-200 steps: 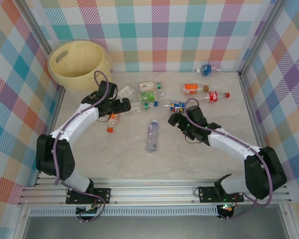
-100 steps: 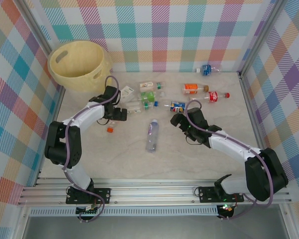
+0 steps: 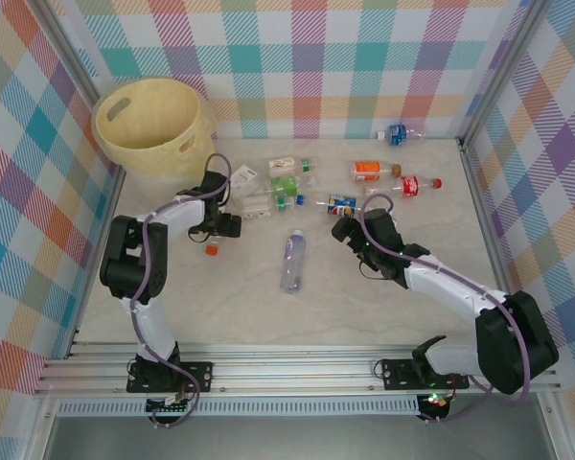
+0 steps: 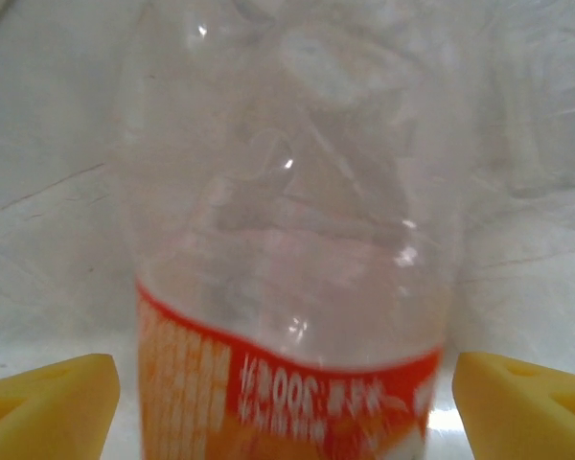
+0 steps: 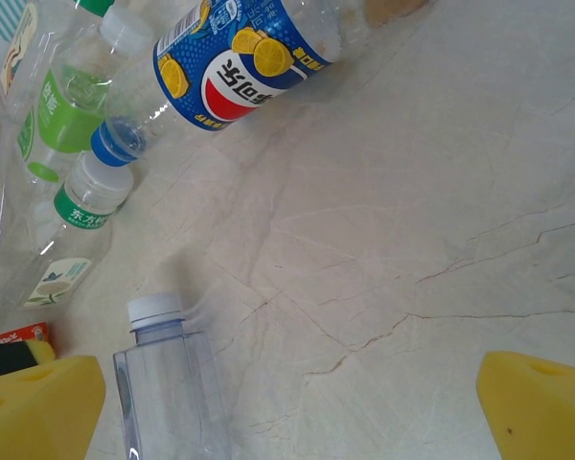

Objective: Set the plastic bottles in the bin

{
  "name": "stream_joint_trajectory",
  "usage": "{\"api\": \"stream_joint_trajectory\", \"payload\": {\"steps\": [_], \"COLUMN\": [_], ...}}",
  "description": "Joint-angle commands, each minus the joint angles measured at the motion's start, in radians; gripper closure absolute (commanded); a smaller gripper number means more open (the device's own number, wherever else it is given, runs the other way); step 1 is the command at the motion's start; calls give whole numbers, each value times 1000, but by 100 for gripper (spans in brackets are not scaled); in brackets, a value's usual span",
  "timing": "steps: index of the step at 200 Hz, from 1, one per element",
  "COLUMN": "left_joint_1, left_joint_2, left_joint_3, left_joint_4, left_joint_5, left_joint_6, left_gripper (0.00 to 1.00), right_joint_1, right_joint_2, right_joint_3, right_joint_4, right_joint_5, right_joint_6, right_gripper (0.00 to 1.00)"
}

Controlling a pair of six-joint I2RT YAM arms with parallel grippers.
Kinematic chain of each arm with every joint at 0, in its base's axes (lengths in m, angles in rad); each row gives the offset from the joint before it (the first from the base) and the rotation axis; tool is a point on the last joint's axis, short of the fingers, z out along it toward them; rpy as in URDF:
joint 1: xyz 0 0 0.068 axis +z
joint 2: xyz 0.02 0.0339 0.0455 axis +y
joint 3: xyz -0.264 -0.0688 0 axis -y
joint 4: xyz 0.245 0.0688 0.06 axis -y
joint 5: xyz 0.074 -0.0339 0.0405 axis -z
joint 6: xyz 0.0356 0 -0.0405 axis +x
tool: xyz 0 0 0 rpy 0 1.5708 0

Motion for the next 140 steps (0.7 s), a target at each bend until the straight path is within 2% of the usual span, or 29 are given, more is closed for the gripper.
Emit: {"api": "stream_joint_trajectory", "payload": {"steps": [1,51,99,108,131,140], "left_joint_1": [-10,-10,-10,-10,-11,-10], "left_joint_2": [24,64,68,69,63,55], "left_joint_3": [24,52,58,60,65,64], "left_joint_4": [16,12,26,26,24,26], "left_joint_5": [-33,-54,-30,-20,3,9], "left_joint_6": [31,50,69,72,71,68], "left_gripper": [11,13,16,19,34,36], "right_joint_1": [5,5,5,5,4,5], "right_joint_2": [-17,-11,-8,-7,-6,-8], "right_joint_3": [-13,-16,-15,-16,-14,-11], "right_joint_4": [17,21,21,23,22,19], "right_joint_5": [22,24,21,21,19,19], "right_joint_6": [23,28,27,28,27,23], "right_gripper": [0,0,0,0,0,0]}}
